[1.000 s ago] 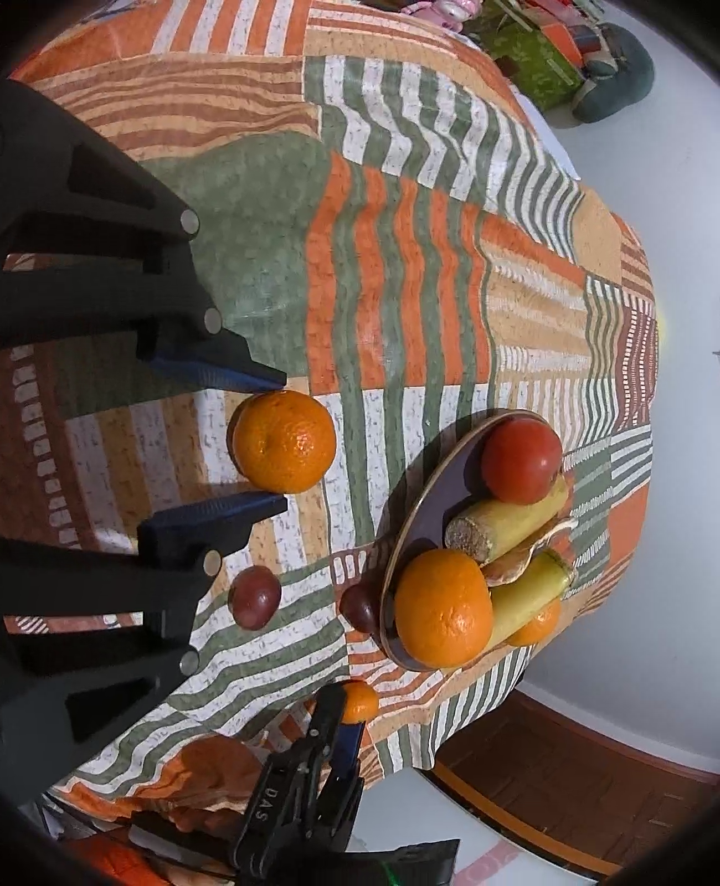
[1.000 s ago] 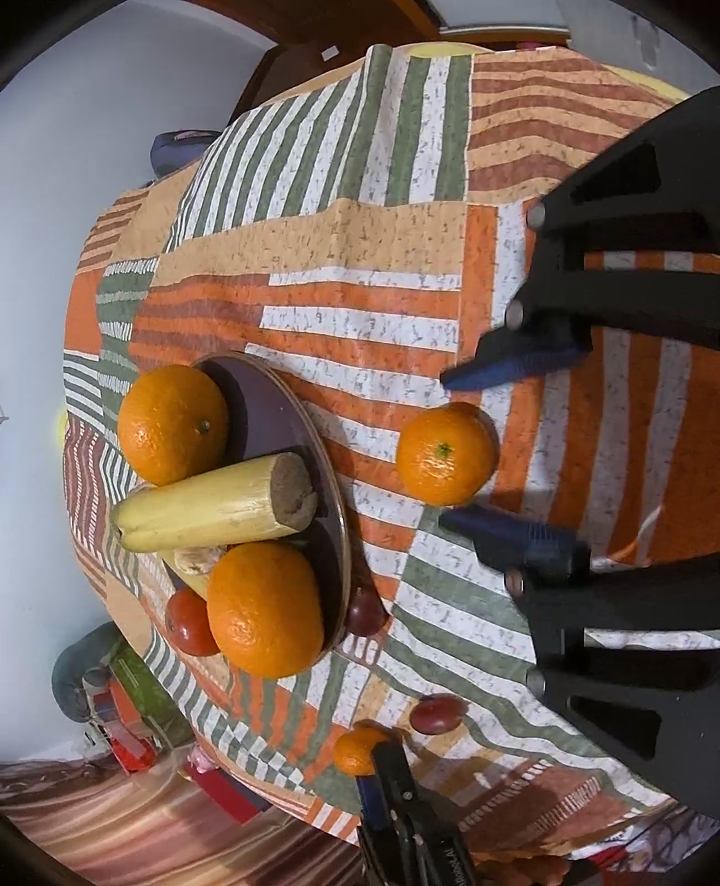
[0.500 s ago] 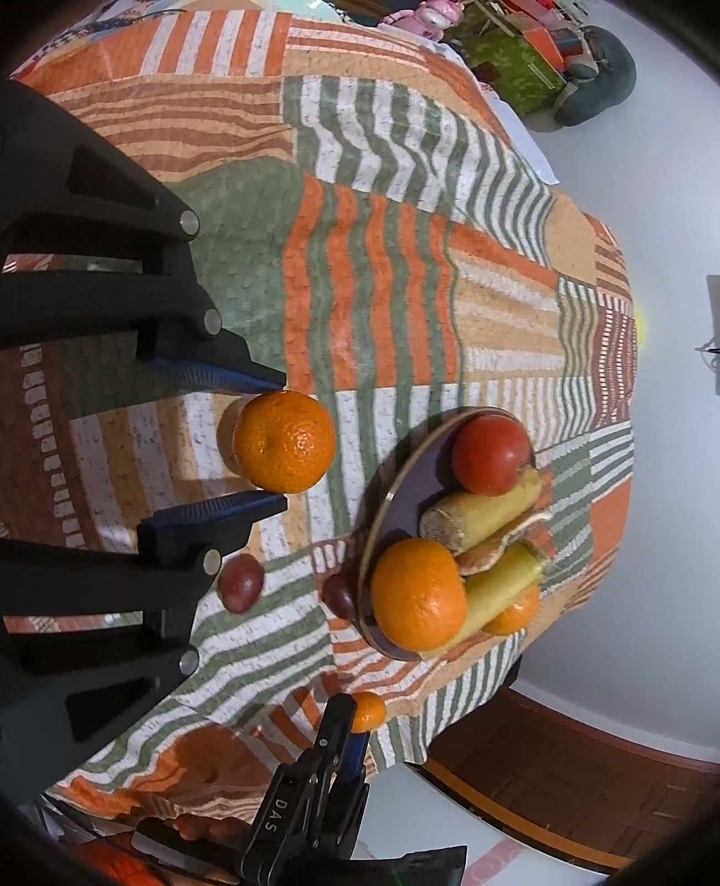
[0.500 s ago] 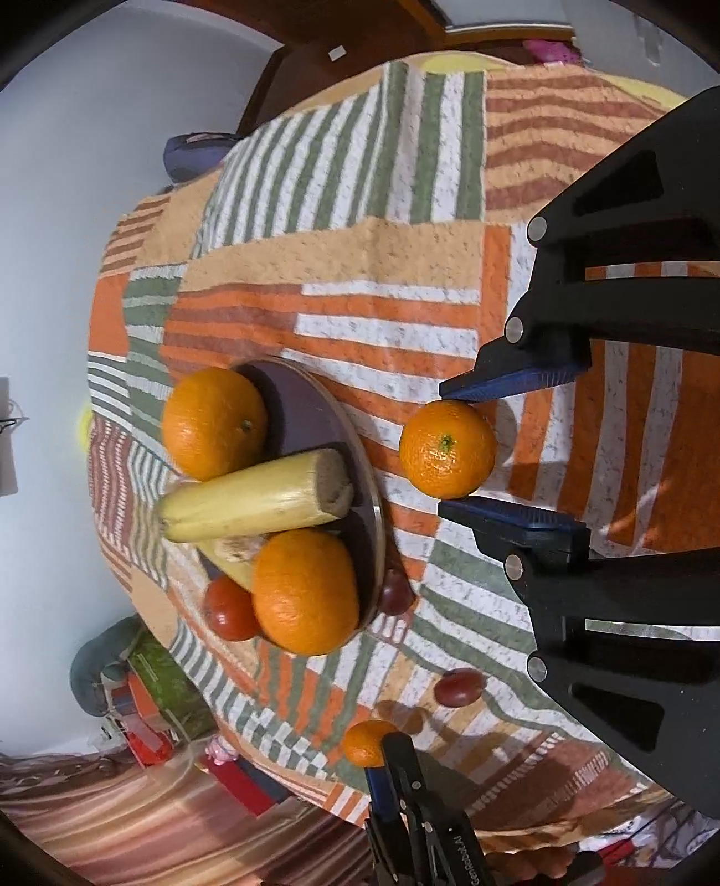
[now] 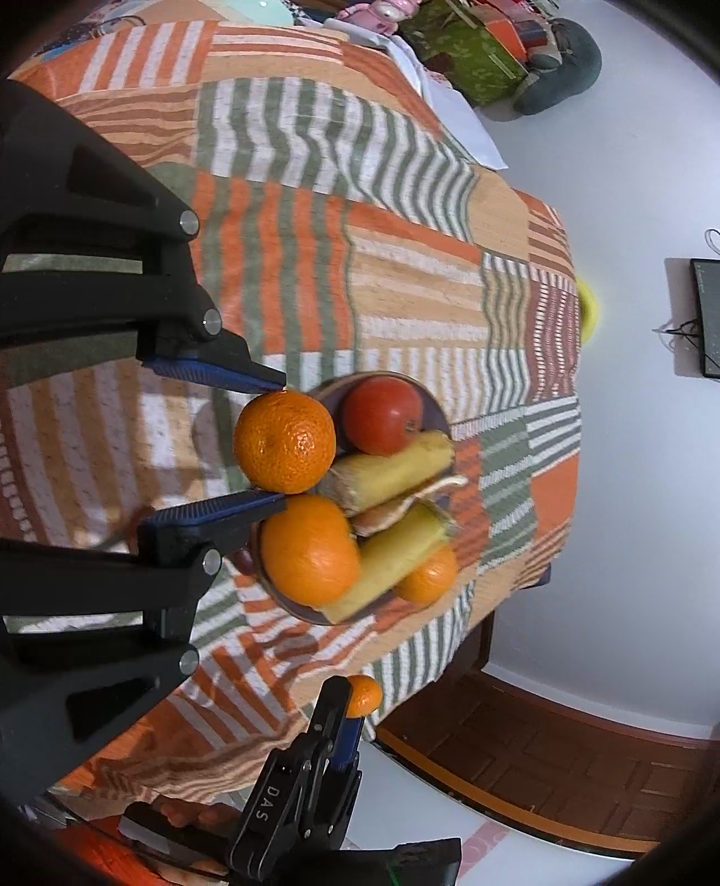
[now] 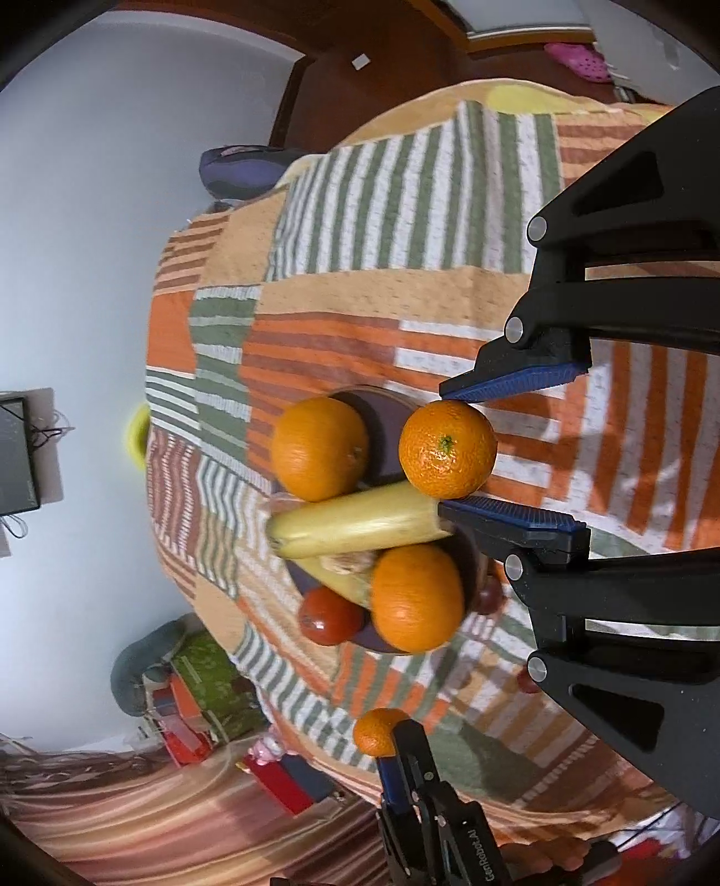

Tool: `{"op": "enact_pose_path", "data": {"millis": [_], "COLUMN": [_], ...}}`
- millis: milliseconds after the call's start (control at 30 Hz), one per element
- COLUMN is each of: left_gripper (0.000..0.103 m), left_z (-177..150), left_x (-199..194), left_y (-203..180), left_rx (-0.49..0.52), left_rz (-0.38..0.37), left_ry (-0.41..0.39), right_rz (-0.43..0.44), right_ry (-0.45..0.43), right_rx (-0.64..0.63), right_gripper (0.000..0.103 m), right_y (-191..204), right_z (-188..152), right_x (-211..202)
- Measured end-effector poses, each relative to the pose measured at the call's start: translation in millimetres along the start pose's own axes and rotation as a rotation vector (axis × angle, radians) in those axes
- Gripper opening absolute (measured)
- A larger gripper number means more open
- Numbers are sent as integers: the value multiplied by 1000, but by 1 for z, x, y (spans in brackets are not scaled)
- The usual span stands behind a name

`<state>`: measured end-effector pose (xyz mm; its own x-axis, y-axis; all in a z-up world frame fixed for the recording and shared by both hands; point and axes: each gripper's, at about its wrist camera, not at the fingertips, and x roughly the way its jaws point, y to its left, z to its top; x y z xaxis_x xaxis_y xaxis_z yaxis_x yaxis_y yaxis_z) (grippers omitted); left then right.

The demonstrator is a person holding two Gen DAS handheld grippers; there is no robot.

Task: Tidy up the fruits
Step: 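Carry the mandarin onto the plate and open the left tool while the right tool releases its mandarin there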

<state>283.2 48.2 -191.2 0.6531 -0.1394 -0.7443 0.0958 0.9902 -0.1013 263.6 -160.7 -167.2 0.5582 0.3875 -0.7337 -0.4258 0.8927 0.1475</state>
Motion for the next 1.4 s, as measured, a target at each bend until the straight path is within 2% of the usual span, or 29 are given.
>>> {"op": "enact_pose_path", "data": {"millis": [333,767,1167,1300,1400], "left_gripper": [36,36,37,39,40], "left_z": [22,25,29,28,27], "left_x": [15,51,47,38,29], "left_y": [-5,-8,-11,-11,-11], "left_rx": [-2,6,9,6,5], "left_rz": [-18,-44,-45,-42,-39], "left_ry": [-20,38,21,14,5], "right_rz": [14,32,42,38,34], "right_ry": [-57,-9,3,-14,-28], "right_rx": [23,37,42,40,28], "right_gripper": [32,32,32,42,42], "right_y": [-9,-8,-7,-6,-4], "right_z": [27,24,27,29,30], "right_x": [6,45,49,42,33]}}
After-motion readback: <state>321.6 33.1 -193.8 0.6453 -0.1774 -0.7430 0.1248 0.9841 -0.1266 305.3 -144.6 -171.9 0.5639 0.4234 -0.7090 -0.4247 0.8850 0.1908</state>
